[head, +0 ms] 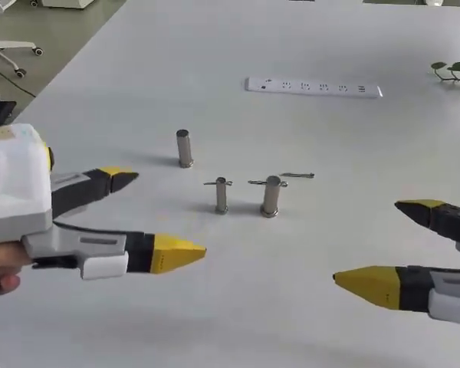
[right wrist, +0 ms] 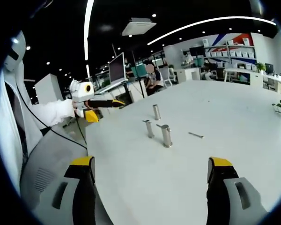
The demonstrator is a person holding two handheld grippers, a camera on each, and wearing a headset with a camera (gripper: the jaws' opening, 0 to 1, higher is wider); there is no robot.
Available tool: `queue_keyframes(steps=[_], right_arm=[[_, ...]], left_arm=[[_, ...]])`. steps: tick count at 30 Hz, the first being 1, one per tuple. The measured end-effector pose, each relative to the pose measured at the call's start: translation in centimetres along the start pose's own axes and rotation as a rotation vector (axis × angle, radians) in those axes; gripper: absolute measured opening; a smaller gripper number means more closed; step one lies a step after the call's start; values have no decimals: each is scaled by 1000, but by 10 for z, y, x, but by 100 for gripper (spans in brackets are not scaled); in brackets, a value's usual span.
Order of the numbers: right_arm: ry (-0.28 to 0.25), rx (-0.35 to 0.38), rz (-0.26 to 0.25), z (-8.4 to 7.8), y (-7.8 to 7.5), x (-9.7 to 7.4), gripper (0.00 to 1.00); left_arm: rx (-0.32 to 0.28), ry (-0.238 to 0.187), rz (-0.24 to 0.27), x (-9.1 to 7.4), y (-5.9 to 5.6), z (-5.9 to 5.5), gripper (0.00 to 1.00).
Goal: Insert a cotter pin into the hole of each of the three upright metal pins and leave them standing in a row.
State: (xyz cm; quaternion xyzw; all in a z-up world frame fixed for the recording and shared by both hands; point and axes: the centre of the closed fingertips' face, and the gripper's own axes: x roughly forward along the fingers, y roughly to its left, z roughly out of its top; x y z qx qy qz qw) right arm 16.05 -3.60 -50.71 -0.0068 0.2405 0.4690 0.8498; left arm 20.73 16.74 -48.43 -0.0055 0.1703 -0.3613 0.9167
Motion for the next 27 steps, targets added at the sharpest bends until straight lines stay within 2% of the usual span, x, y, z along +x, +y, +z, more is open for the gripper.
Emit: queue_keyframes(steps=[3, 5, 6, 7, 8, 9, 10, 11, 13, 14, 15, 17, 19, 21, 23, 26, 27], right_arm=[[1, -9, 4, 2, 5, -2, 98], [-3, -8, 4, 3, 7, -4, 98], [-4, -7, 3, 3, 7, -4, 98], [-8, -3, 2, 3, 7, -5, 98], [-8, 1, 2, 3, 7, -5, 98], [-6, 7, 0, 2, 7, -6, 98], [-3, 11, -4, 0, 6, -7, 98], [11, 15, -12, -3, 4, -8, 98], [19, 14, -37, -4, -1, -11, 98], [13, 19, -46, -3, -3, -13, 98], [2, 31, -55, -2, -6, -15, 98], [-4, 39, -63, -1, -8, -18, 98], [2, 44, -82, -2, -12, -22, 98], [0, 59, -106, -4, -17, -24, 98], [-7, 70, -108, -3, -19, -25, 97], [0, 69, -111, -4, -19, -25, 97], [6, 67, -114, -5, -20, -25, 97]], left_arm=[[-18, -40, 40, 11, 25, 18, 99], [-63, -112, 59, 20, 39, 34, 99], [-80, -123, 56, 22, 41, 37, 99], [-127, -168, 53, 28, 49, 46, 98], [-141, -189, 60, 31, 55, 50, 96], [-147, -204, 82, 36, 67, 53, 93], [-135, -202, 94, 40, 73, 53, 90], [-120, -202, 144, 46, 86, 51, 87], [-36, -151, 222, 53, 104, 41, 75], [-17, -96, 235, 61, 110, 29, 71], [-21, -76, 239, 66, 112, 24, 66], [-21, -62, 239, 79, 116, 16, 62], [-35, -50, 238, 91, 119, 10, 60], [-56, -50, 234, 104, 122, 4, 53], [-65, -6, 253, 113, 128, -9, 47], [-83, 11, 247, 122, 131, -19, 40], [-108, 25, 240, 126, 131, -25, 38]])
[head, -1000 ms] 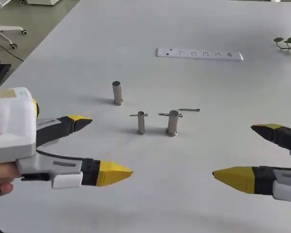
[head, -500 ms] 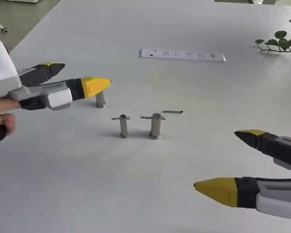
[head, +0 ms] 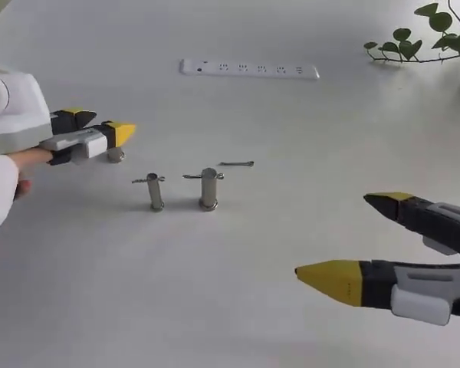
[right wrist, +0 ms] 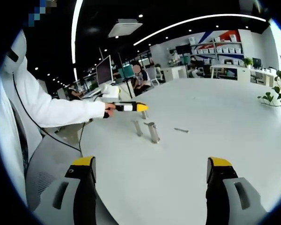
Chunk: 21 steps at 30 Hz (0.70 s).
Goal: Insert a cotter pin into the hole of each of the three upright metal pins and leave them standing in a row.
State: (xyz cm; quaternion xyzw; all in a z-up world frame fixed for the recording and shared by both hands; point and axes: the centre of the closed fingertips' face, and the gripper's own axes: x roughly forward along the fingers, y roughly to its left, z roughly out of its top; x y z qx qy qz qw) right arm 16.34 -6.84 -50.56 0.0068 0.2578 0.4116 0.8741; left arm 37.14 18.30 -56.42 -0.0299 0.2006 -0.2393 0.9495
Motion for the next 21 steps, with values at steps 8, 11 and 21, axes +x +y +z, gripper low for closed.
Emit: queue_keyframes(steps=[8, 11, 21], right_arm=[[35, 8, 5, -6, -1, 5, 96], [40, 11, 17, -7, 1, 7, 96], [66, -9, 29, -11, 4, 12, 95]], left_arm=[[56, 40, 4, 6, 1, -10, 14], [63, 46, -3, 5, 3, -10, 13], [49, 52, 7, -5, 2, -7, 12]])
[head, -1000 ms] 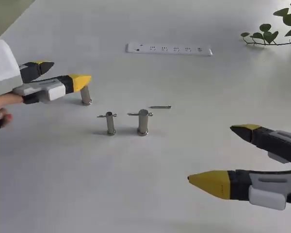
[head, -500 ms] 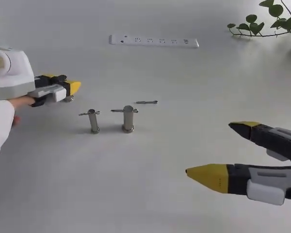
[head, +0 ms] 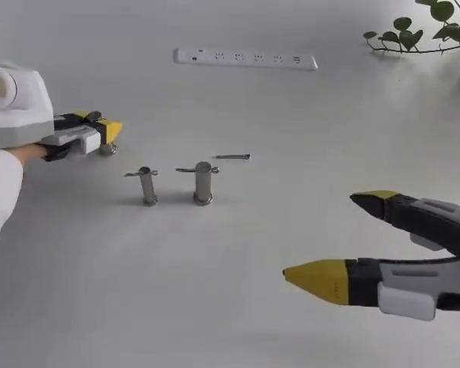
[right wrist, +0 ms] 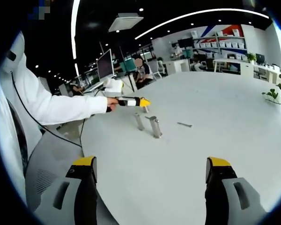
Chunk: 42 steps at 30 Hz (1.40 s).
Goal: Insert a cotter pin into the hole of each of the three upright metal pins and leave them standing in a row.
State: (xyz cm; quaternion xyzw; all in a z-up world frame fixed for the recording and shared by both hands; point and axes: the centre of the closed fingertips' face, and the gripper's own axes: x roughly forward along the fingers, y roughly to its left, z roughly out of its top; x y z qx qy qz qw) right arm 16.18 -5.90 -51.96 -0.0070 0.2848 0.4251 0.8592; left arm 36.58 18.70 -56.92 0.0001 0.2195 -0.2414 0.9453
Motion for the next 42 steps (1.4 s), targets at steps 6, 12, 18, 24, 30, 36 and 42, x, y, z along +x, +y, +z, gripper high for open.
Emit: queue_keyframes(steps=[6, 12, 18, 24, 30, 36, 42], right_arm=[[4, -2, 7, -2, 1, 1, 95], [-24, 8, 25, 3, 5, 2, 95], [-32, 5, 31, 4, 7, 3, 95], [-54, -2, 32, 5, 13, -4, 95], [-69, 3, 30, 2, 16, -11, 95], [-78, 11, 19, -2, 16, -16, 94], [-71, 12, 19, -6, 18, -15, 94]], left_arm=[[-49, -66, -3, -20, 1, 26, 12], [145, -4, 6, -47, -8, 35, 12], [184, -20, -32, -74, -44, 41, 12], [212, -66, -112, -100, -98, 50, 12], [287, -20, -161, -105, -131, 34, 12], [247, -5, -178, -103, -152, 18, 12], [199, 45, -196, -94, -163, -8, 12]])
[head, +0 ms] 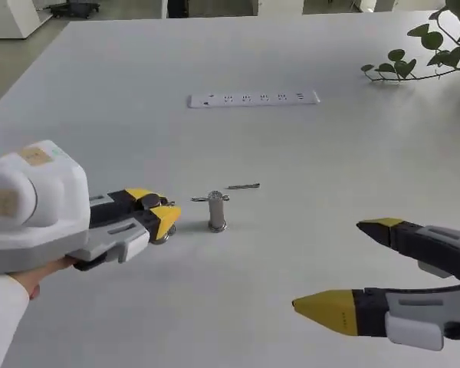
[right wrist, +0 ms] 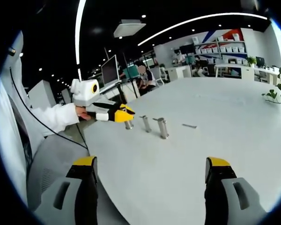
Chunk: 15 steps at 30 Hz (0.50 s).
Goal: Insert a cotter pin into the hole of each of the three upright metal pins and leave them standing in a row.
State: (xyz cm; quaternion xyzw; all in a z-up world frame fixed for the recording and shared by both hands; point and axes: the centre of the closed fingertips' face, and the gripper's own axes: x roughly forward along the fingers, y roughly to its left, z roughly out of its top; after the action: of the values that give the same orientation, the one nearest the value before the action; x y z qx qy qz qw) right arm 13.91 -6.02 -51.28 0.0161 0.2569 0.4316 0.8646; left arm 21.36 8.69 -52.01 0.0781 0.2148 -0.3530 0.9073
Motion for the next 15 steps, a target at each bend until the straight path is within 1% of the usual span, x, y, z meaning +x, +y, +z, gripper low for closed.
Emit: queue_keyframes(steps=[3, 5, 7, 10, 15], right_arm=[[4, -2, 3, -2, 1, 2, 93], [7, 0, 9, -3, 3, 3, 93], [9, 1, 12, -4, 3, 4, 93], [13, 0, 15, -5, 4, 5, 93], [20, 4, 13, -7, 3, 6, 93]], left_arm=[[0, 12, -9, 5, -6, -7, 12], [-21, 28, -4, 9, -8, -14, 12], [-55, 39, 4, 12, -9, -20, 12], [-58, 41, 11, 16, -11, -24, 12], [-91, 45, 17, 23, -13, -27, 12]])
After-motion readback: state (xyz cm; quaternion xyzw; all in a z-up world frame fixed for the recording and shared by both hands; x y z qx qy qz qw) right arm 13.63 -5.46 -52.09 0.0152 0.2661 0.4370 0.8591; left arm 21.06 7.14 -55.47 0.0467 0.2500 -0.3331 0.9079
